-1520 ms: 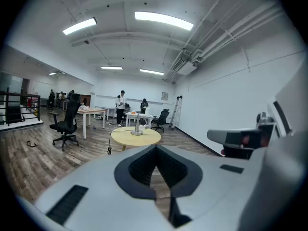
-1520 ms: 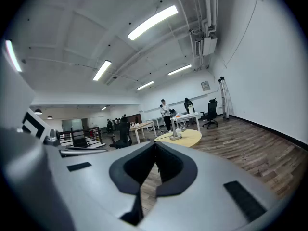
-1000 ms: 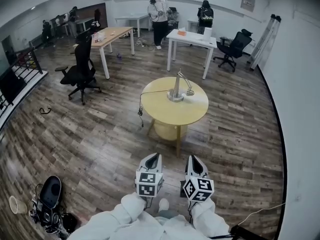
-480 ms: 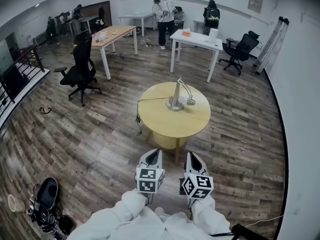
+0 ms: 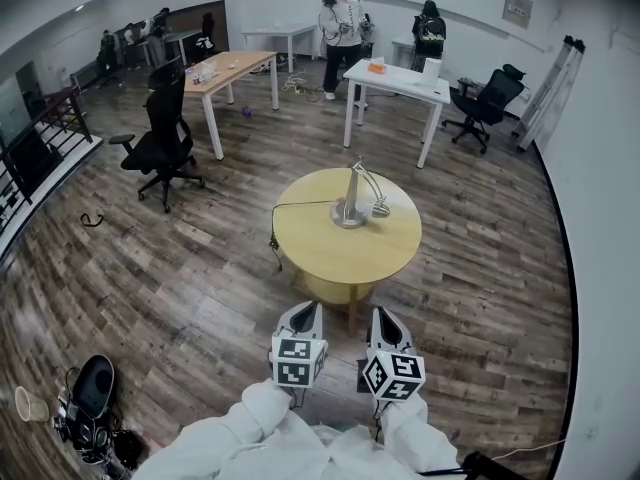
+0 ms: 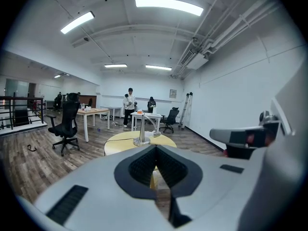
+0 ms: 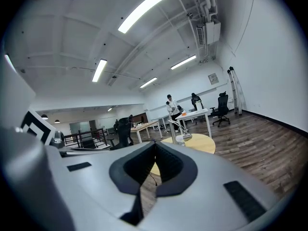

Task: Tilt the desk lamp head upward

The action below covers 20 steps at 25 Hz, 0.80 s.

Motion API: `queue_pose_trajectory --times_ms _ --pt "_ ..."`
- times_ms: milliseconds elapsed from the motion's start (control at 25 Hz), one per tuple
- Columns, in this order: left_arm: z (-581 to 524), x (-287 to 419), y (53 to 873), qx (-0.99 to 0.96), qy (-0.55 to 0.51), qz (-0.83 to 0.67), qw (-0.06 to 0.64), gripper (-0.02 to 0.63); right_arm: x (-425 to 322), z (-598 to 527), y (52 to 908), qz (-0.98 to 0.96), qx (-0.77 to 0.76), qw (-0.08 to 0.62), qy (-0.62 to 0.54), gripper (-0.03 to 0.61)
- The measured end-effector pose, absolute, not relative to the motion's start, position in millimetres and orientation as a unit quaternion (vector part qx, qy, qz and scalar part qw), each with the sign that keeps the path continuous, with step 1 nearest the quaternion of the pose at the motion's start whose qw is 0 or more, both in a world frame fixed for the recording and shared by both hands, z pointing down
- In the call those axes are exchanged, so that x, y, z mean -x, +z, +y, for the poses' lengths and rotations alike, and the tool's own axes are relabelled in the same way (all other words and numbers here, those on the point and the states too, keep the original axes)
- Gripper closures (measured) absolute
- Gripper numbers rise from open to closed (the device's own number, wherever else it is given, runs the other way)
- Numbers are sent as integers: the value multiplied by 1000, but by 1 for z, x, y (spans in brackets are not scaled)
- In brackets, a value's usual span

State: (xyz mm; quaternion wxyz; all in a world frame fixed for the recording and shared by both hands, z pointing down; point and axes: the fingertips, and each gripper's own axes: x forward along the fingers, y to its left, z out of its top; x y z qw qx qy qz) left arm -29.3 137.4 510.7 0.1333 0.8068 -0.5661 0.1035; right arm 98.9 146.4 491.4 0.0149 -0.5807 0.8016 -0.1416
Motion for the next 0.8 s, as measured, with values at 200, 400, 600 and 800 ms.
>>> queue_pose_trajectory --times_ms 200,400,600,800 --pt "129 24 512 -809 105 -564 131 614 -107 139 492 797 587 20 -141 566" --pt "119 20 513 -809 109 -562 131 614 -112 129 494 795 589 20 -144 566" --pt "105 17 518 -812 112 -558 133 614 -115 118 495 792 593 20 -143 566" --pt "81 20 518 -815 114 -552 131 614 -111 91 498 789 597 20 -146 566"
